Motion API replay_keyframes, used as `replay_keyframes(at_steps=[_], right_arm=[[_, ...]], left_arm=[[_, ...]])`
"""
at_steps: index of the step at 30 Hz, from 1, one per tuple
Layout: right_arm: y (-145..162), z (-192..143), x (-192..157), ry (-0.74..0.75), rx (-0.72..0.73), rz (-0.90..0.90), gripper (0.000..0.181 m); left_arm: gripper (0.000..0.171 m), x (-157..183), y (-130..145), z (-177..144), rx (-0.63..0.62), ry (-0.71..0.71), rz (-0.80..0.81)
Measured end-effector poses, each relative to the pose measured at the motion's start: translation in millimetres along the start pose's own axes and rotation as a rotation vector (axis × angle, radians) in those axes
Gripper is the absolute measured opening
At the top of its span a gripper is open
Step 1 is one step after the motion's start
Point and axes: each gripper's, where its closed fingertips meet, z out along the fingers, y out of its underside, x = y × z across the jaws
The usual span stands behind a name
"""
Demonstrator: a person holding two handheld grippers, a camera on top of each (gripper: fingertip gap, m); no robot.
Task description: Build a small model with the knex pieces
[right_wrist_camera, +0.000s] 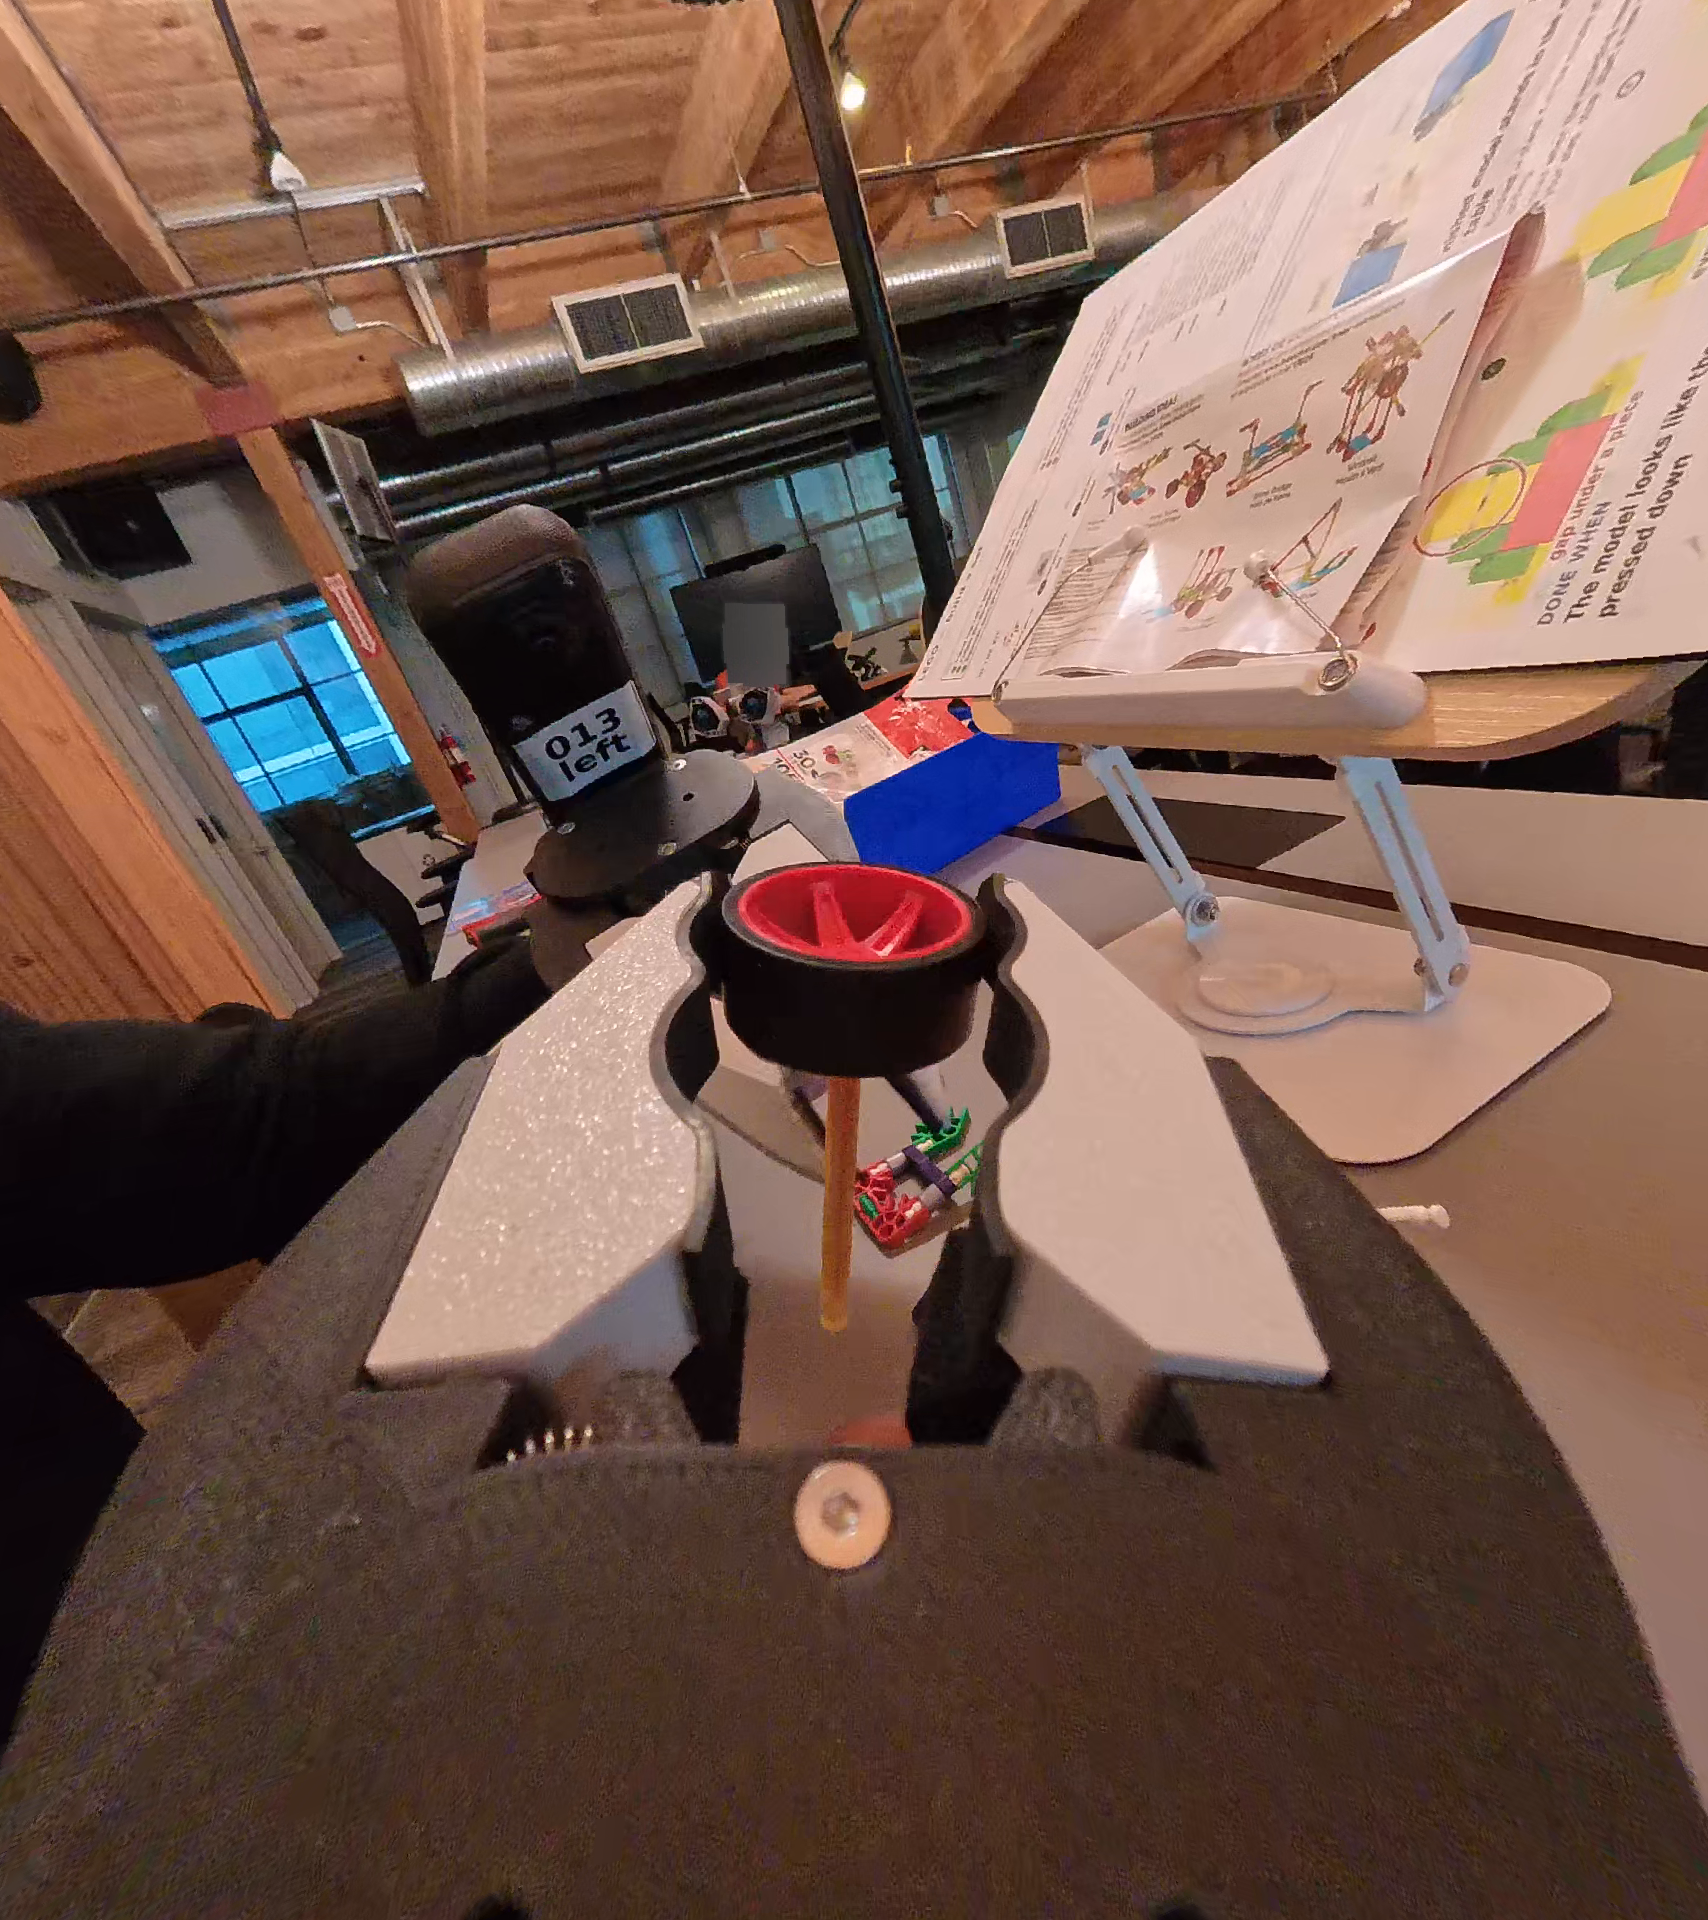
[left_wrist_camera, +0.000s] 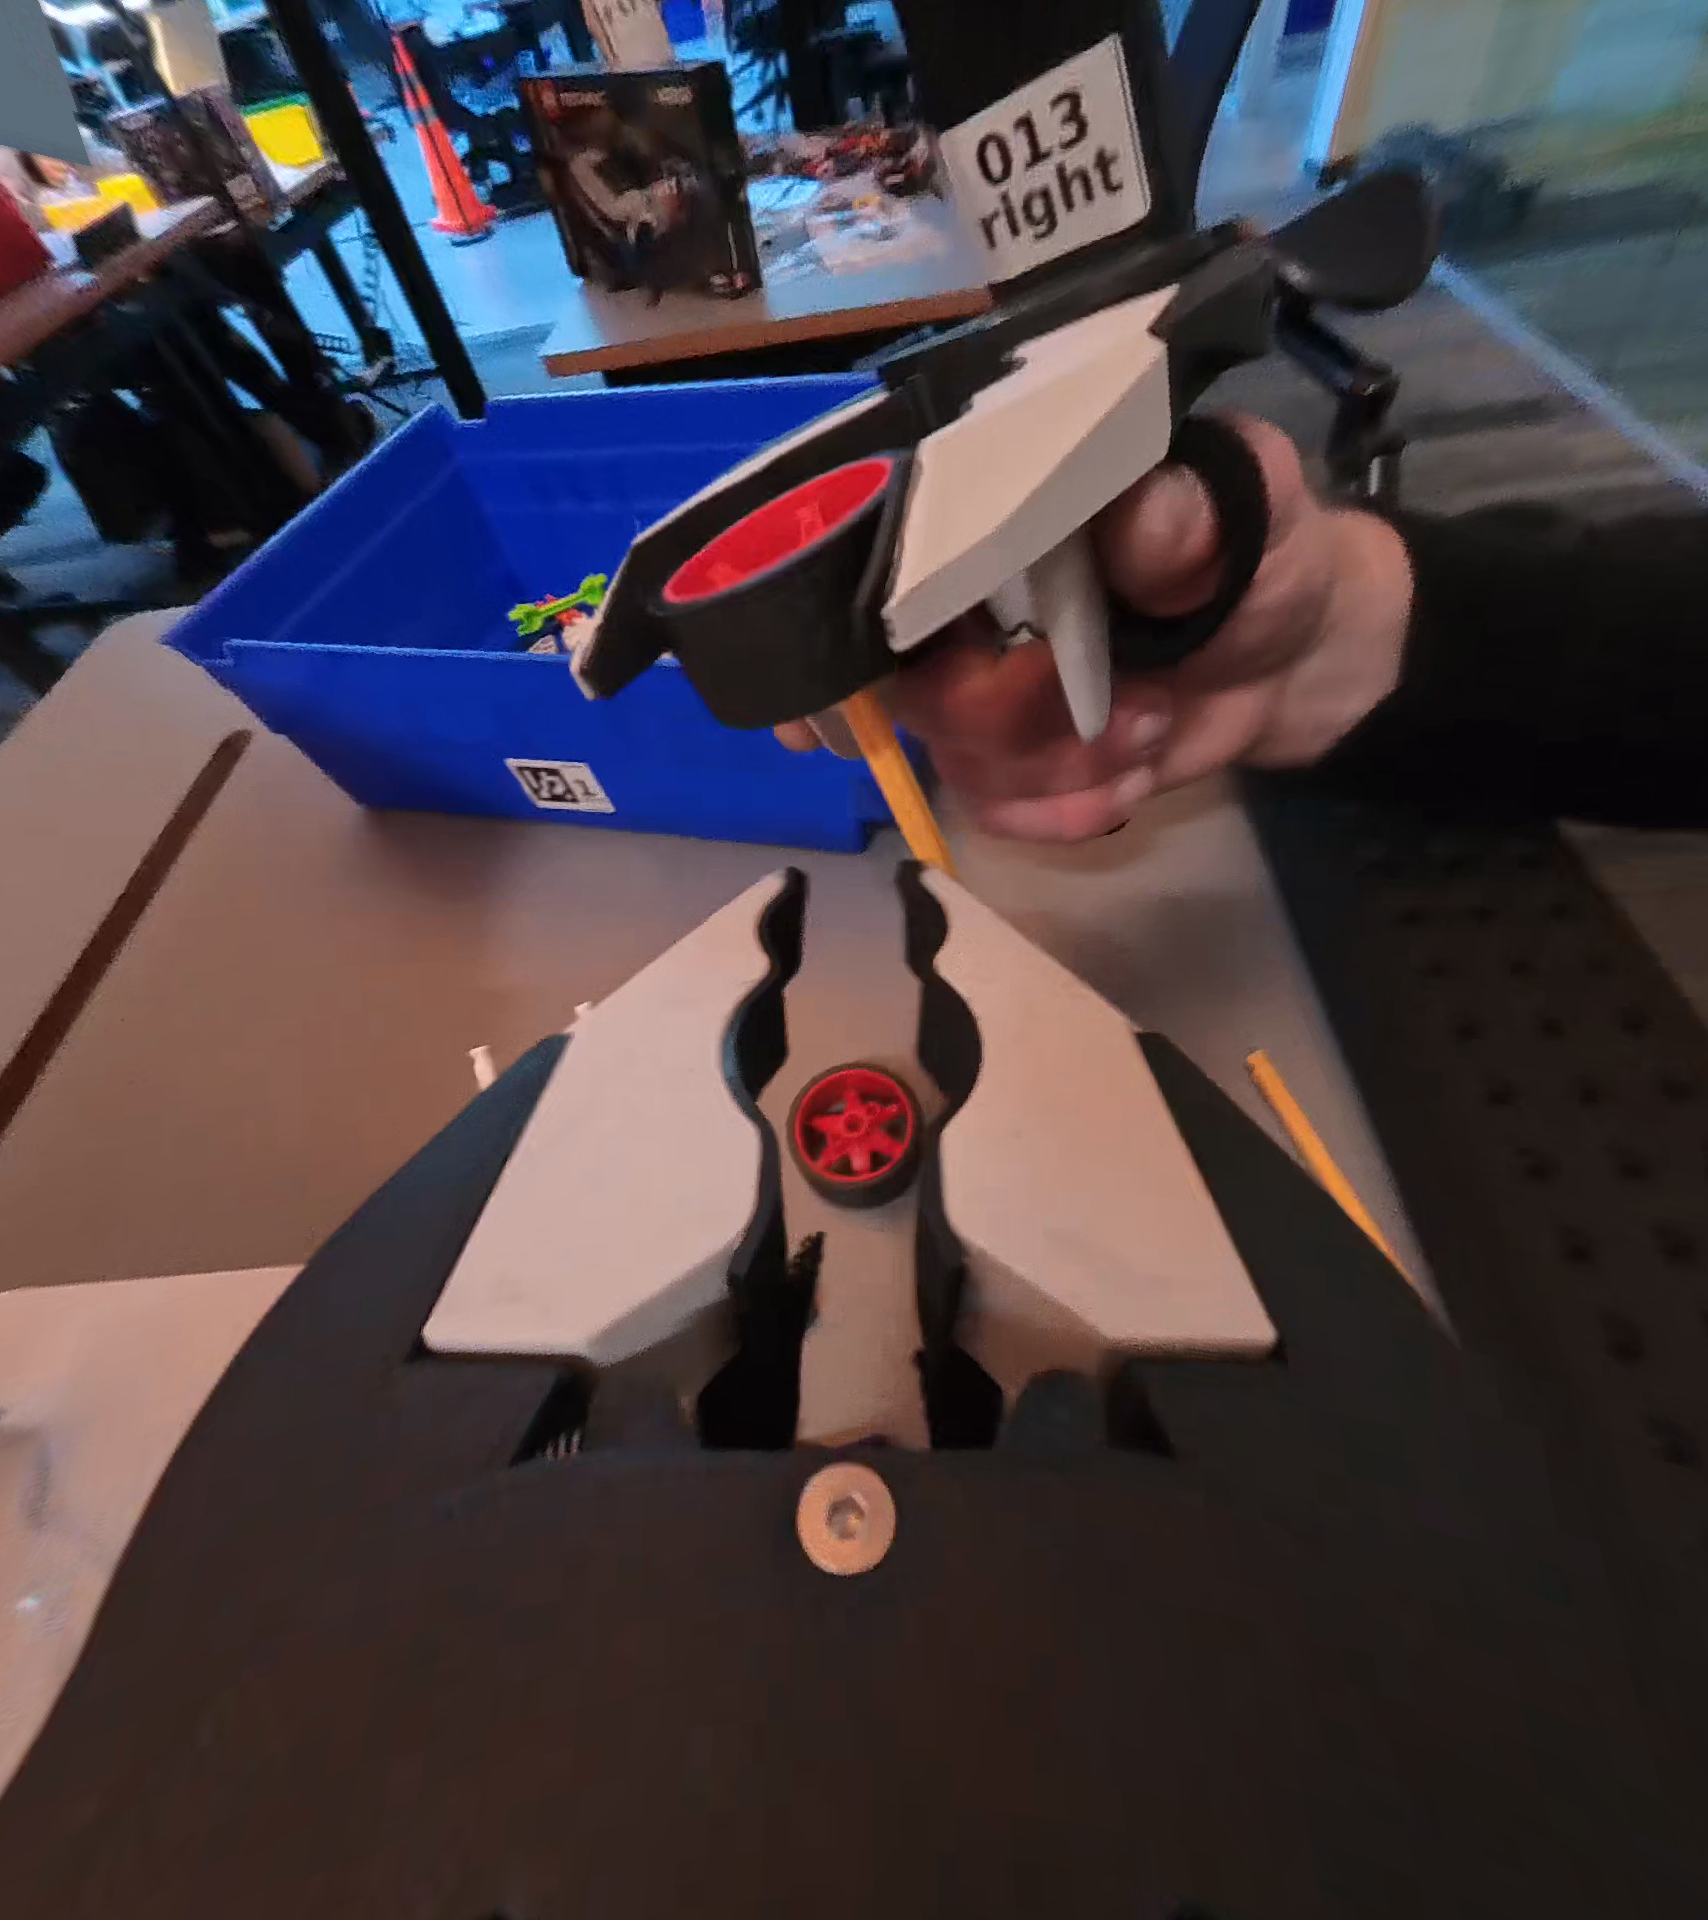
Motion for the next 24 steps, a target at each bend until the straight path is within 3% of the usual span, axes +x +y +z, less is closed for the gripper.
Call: replay_keyframes(at_steps=[3,6,9,10,12,24], right_arm=[[-1,0,-2,-0.013,0.006,0.002,0.048],[-3,0,-6,-0.029,0.016,0.002,0.048],[-1,3,-9,-0.038,0.010,0.003,0.047],[1,4,-9,-0.039,0.003,0.000,0.048],[2,5,-11,-0.037,-0.002,-0.012,0.048],[-3,4,-4,0.135,0.025,-0.085,0.046]], left_arm=[[0.049,14,-14,-6,0.094,0.132,-0.094],[0.064,18,-21,-11,0.143,0.191,-0.145],[0.039,16,-17,-1,0.129,0.145,-0.130],[0.019,14,-15,4,0.121,0.116,-0.115],[0.007,17,-16,9,0.145,0.102,-0.084],[0.003,8,-14,-5,0.166,0.012,0.009]])
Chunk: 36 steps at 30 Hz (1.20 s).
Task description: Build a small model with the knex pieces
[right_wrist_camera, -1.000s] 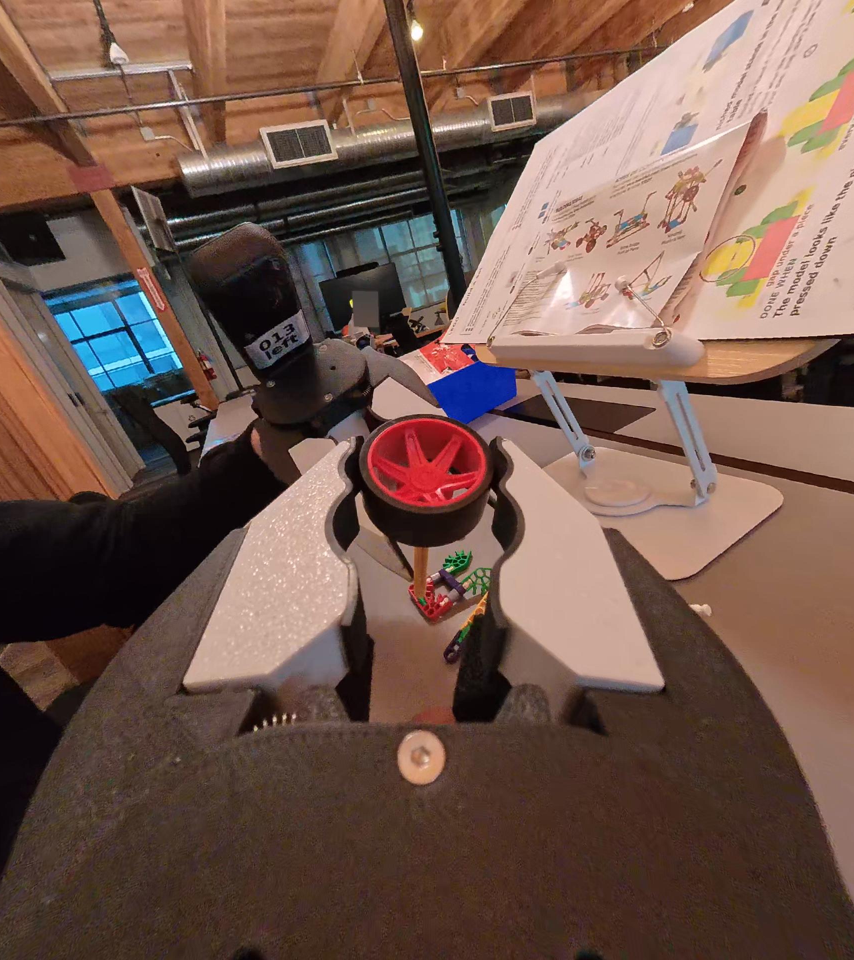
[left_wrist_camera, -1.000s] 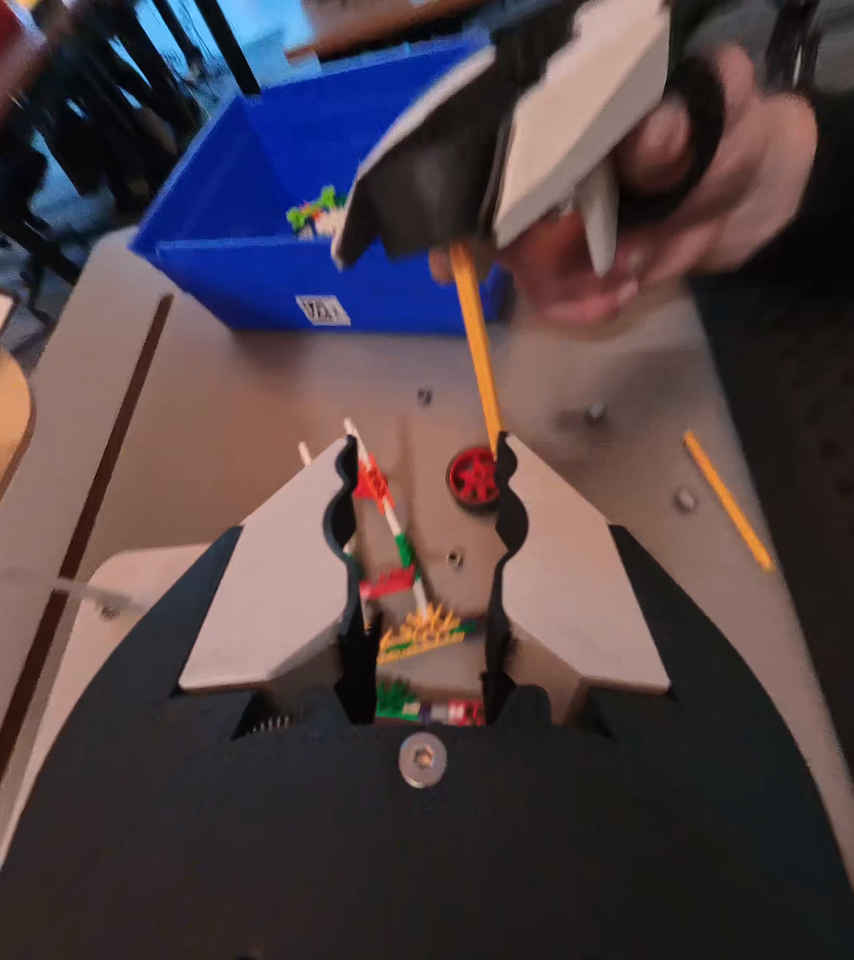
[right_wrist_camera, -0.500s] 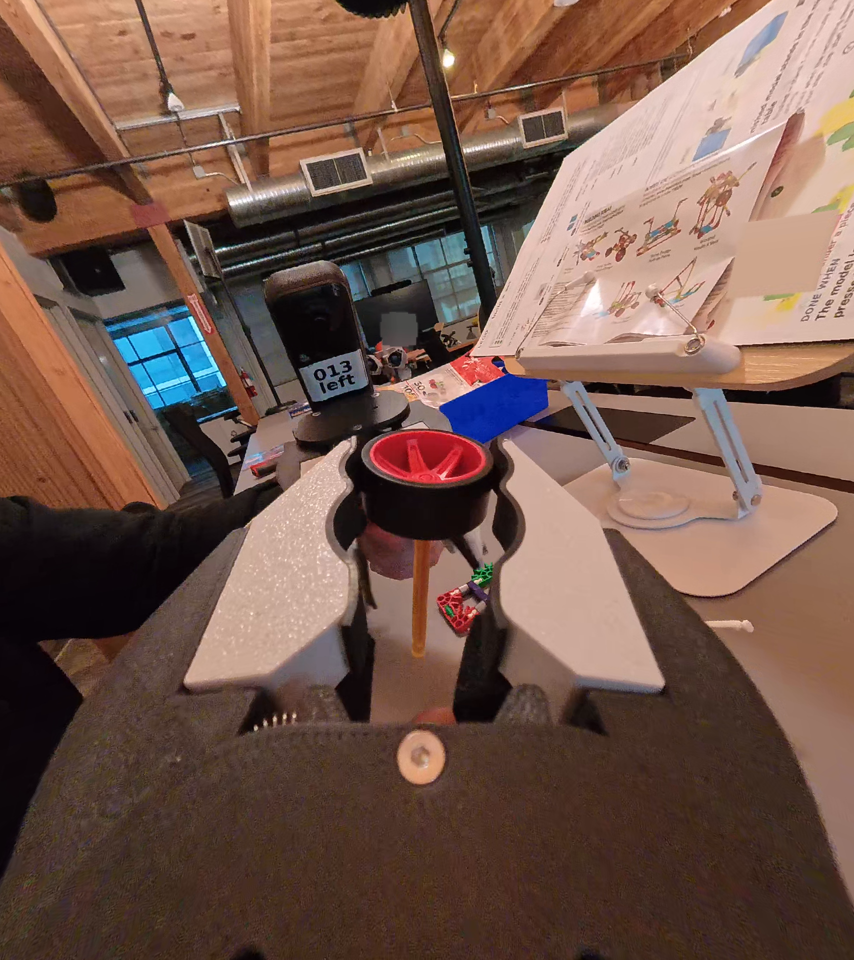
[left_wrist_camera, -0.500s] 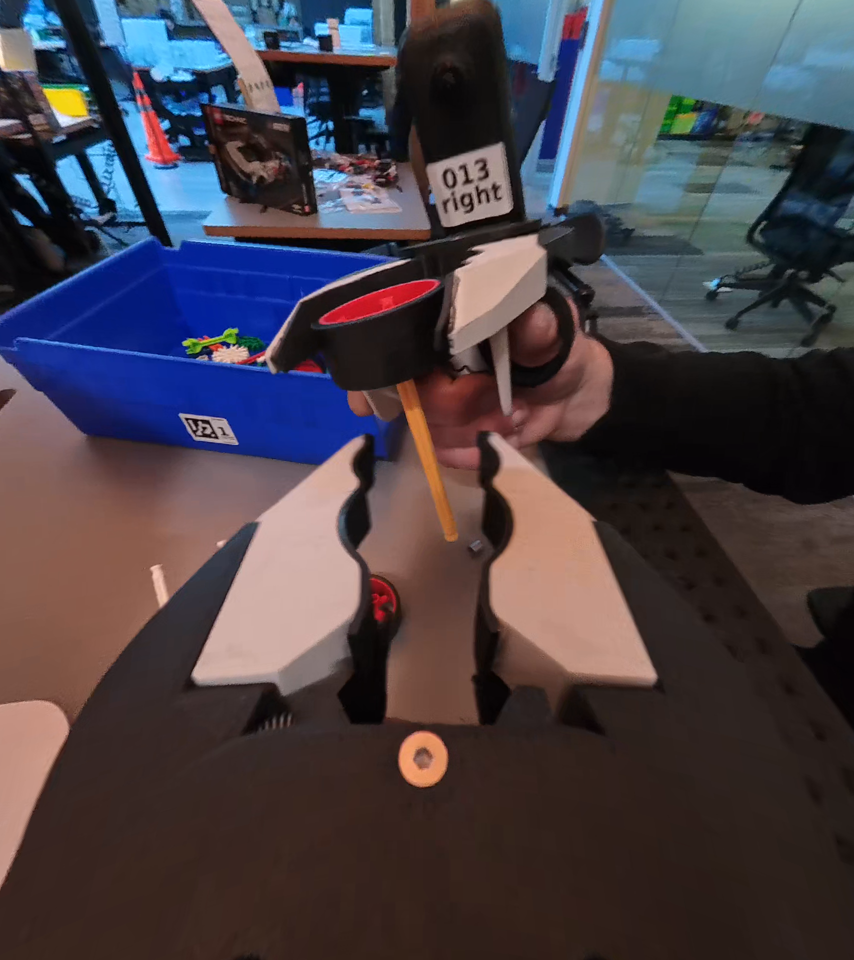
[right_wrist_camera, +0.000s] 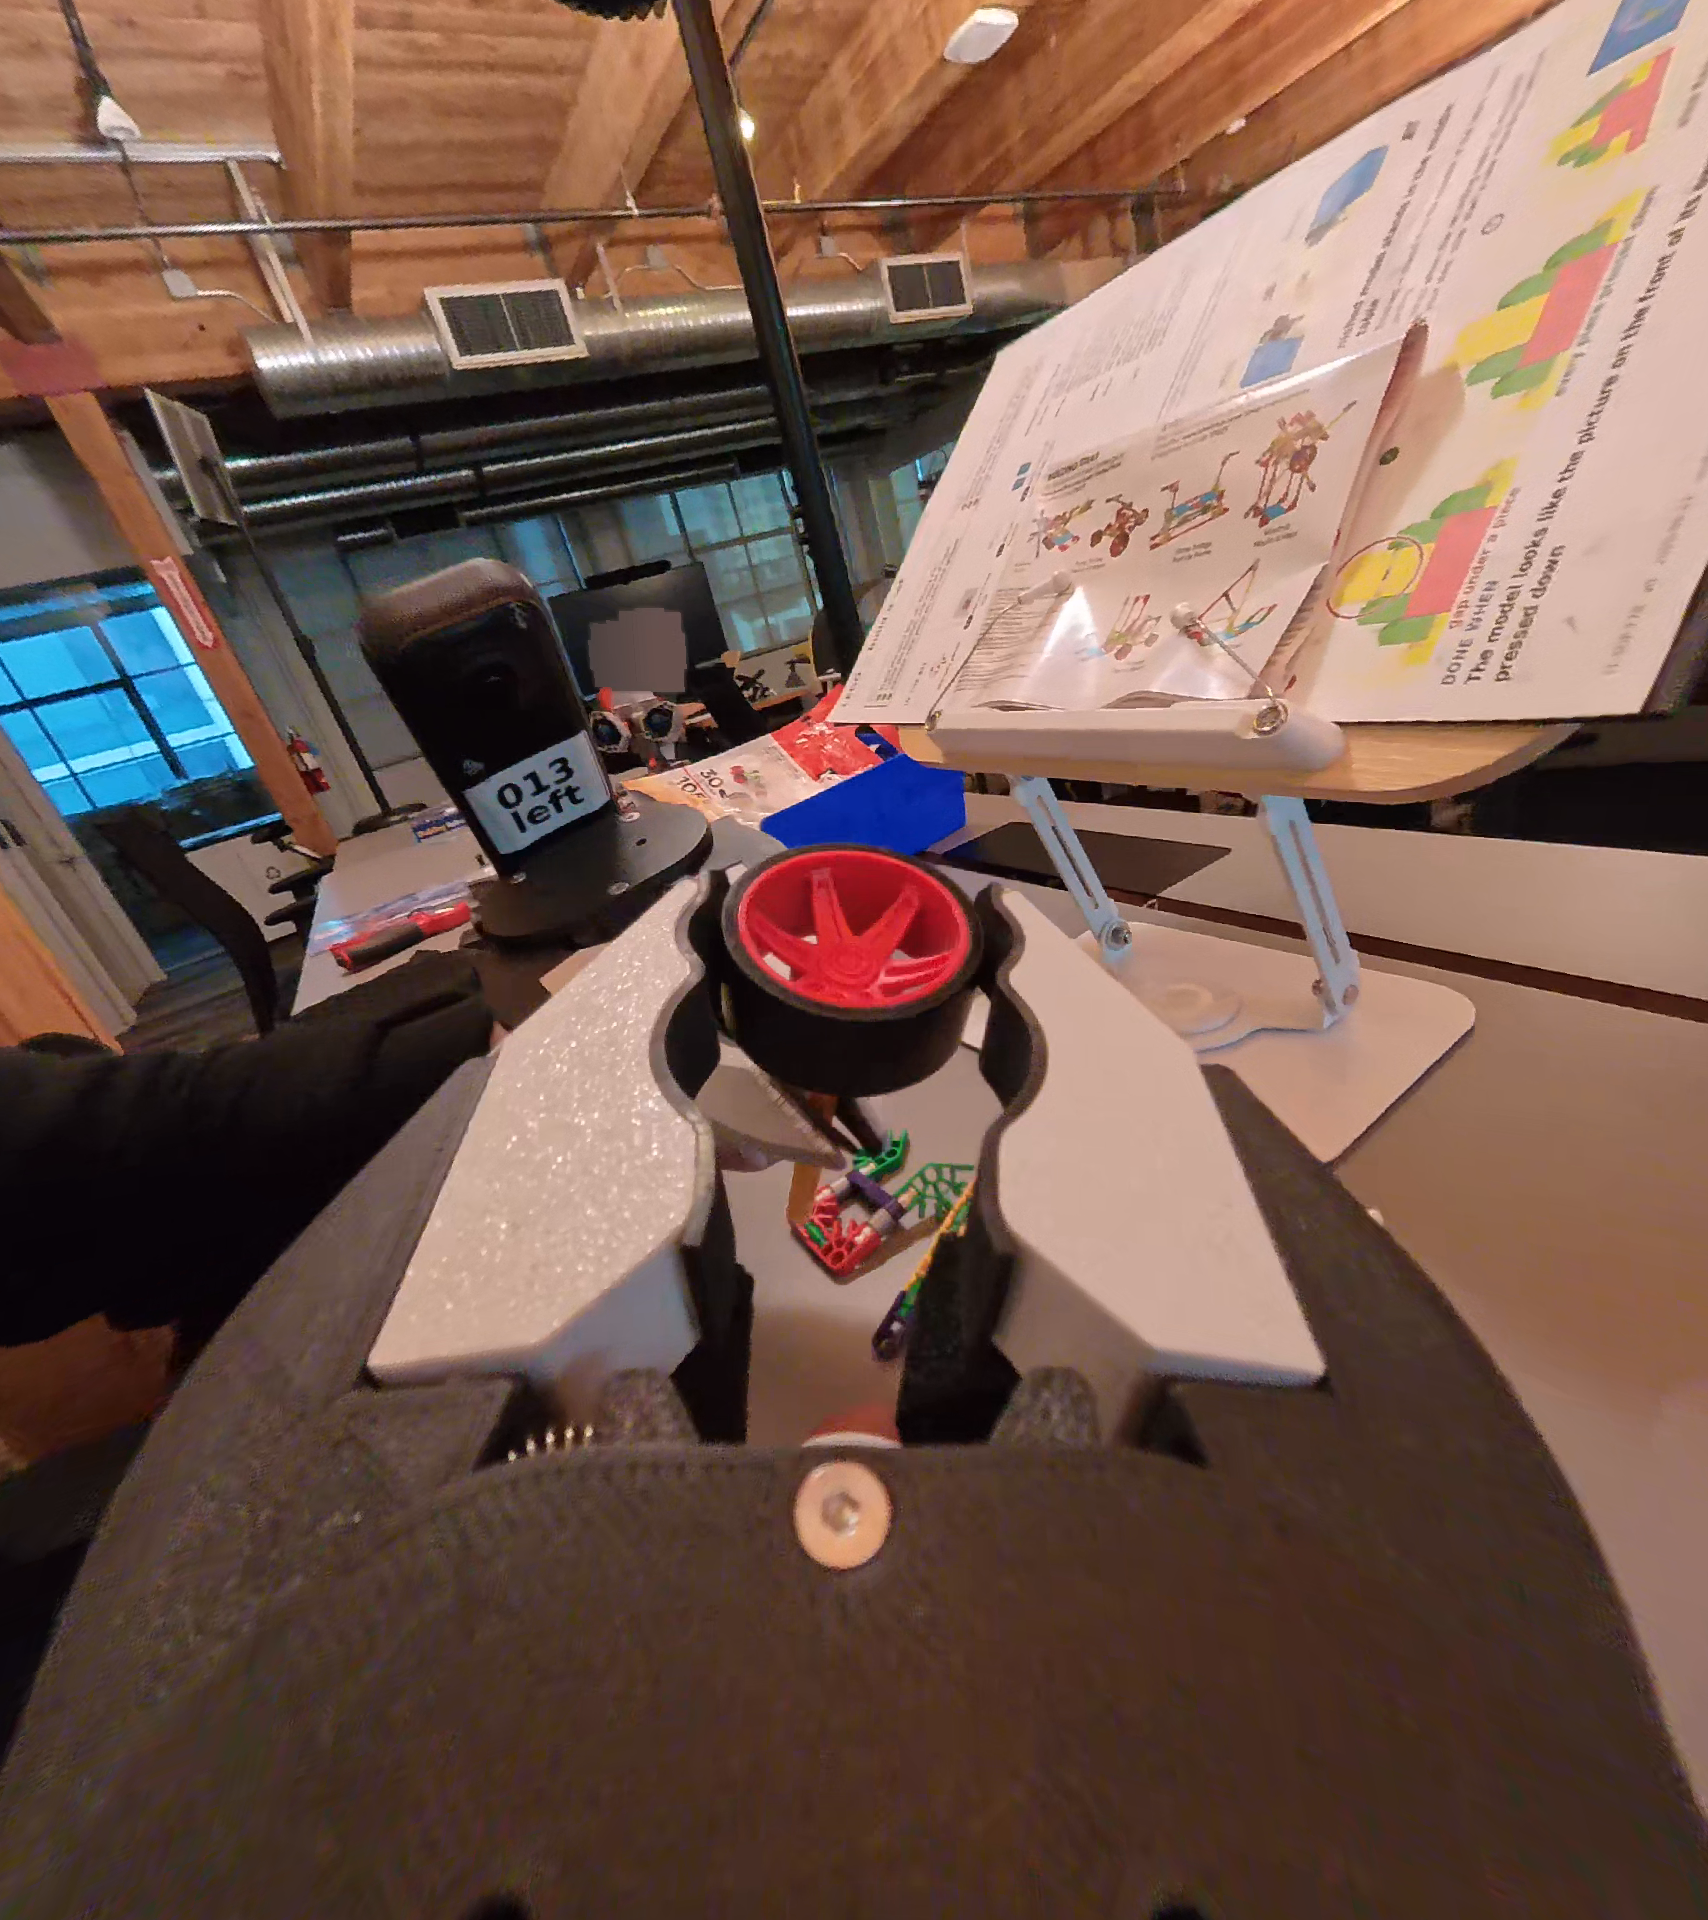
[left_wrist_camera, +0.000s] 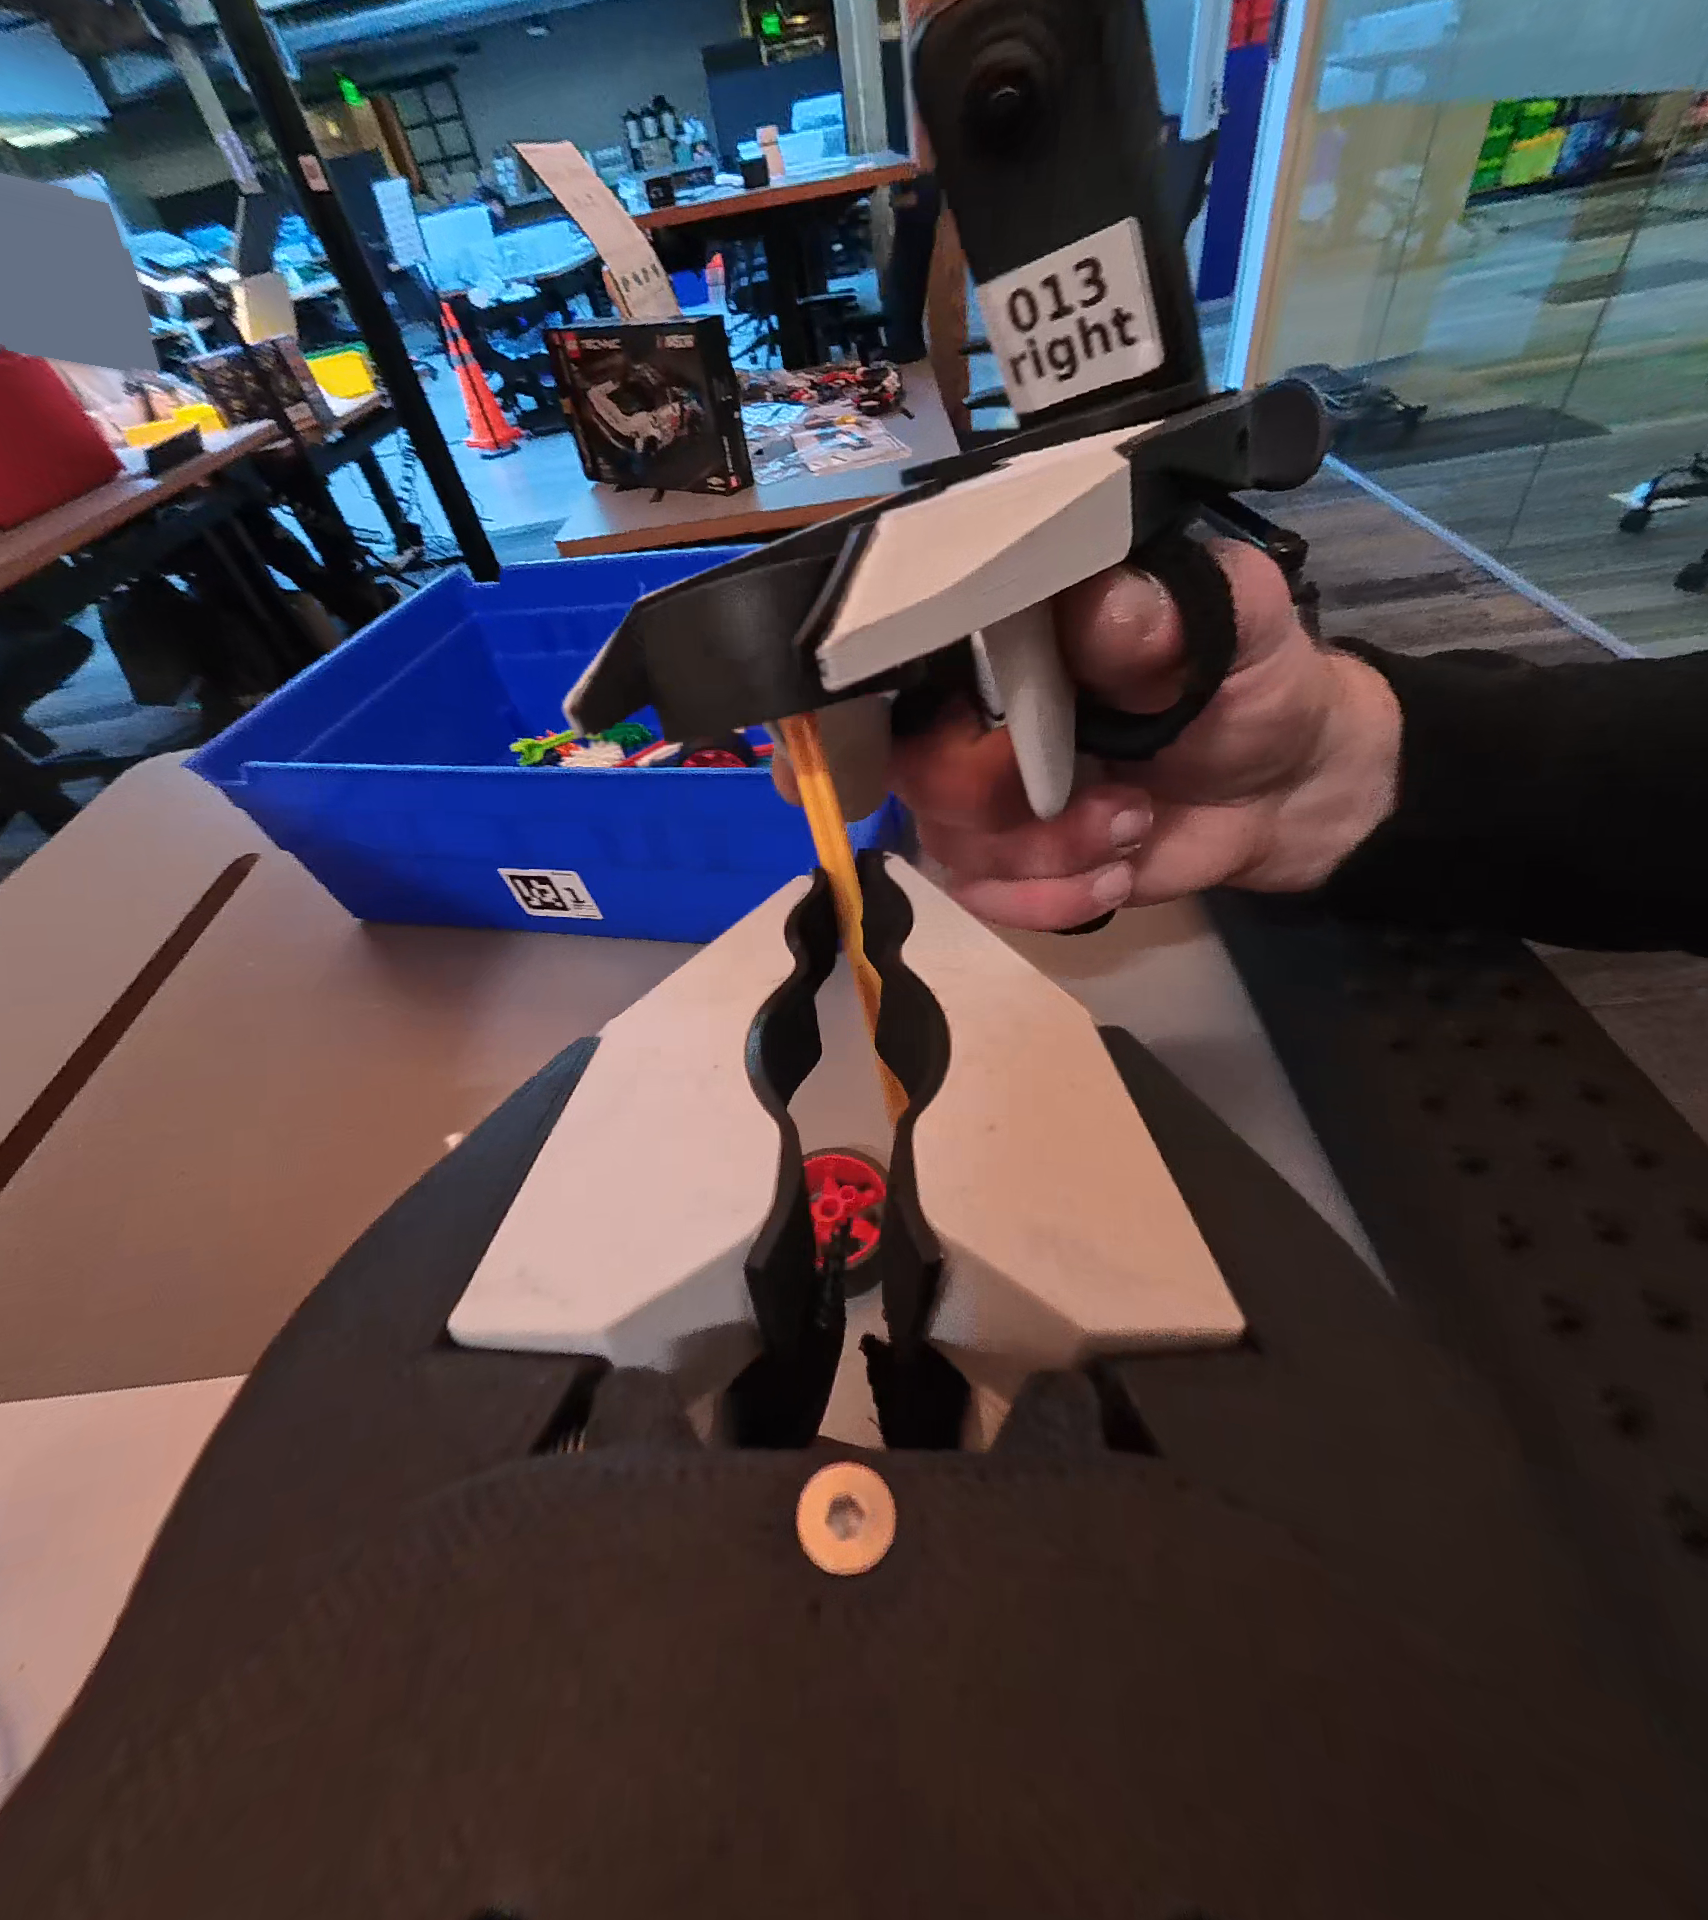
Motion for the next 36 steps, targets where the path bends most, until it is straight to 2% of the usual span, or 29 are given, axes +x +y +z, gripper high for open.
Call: replay_keyframes(at_steps=[3,4,6,9,11,12,13,19,22,24,25,27,28,29,31,32,34,36], right_arm=[[-1,2,3,0.074,0.005,-0.045,0.045],[2,2,5,0.121,-0.012,-0.109,0.045],[6,5,-2,0.210,-0.080,-0.385,0.046],[9,10,-20,0.254,-0.120,-0.706,0.046],[11,11,-28,0.258,-0.125,-0.802,0.047],[11,11,-29,0.249,-0.120,-0.780,0.047],[9,9,-28,0.225,-0.100,-0.685,0.047],[6,8,-3,0.051,-0.002,0.040,0.046],[4,6,1,0.005,0.035,0.178,0.045],[8,7,4,0.023,0.009,0.132,0.045],[9,8,1,0.046,-0.008,0.034,0.046],[9,10,-11,0.111,-0.057,-0.337,0.046],[11,12,-16,0.155,-0.101,-0.541,0.047],[13,14,-21,0.182,-0.122,-0.686,0.047],[18,17,-27,0.222,-0.159,-0.859,0.047],[19,17,-28,0.229,-0.162,-0.860,0.047],[13,14,-27,0.201,-0.120,-0.702,0.047],[9,12,-18,0.118,-0.082,-0.358,0.046]], left_arm=[[0.003,-3,0,0,-0.025,-0.064,0.049],[0.003,-6,3,1,-0.060,-0.102,0.089],[0.003,-11,9,1,-0.099,-0.148,0.157],[0.002,-7,6,-4,-0.092,-0.113,0.162],[0.002,-1,5,-4,-0.076,-0.087,0.155],[0.002,0,5,-4,-0.074,-0.091,0.171],[0.002,1,5,-5,-0.076,-0.100,0.197],[0.004,-8,12,-3,-0.129,-0.185,0.296],[0.004,-9,10,-4,-0.123,-0.194,0.316],[0.003,-12,14,-3,-0.136,-0.195,0.302],[0.003,-12,16,-3,-0.147,-0.193,0.297],[0.002,-6,12,-4,-0.125,-0.124,0.178],[0.002,-8,13,-5,-0.133,-0.137,0.189],[0.002,-4,12,-3,-0.130,-0.120,0.165],[0.002,5,11,0,-0.087,-0.045,0.059],[0.002,7,12,1,-0.078,-0.032,0.050],[0.002,8,9,-1,-0.061,-0.031,0.052],[0.003,2,10,-3,-0.098,-0.097,0.141]])
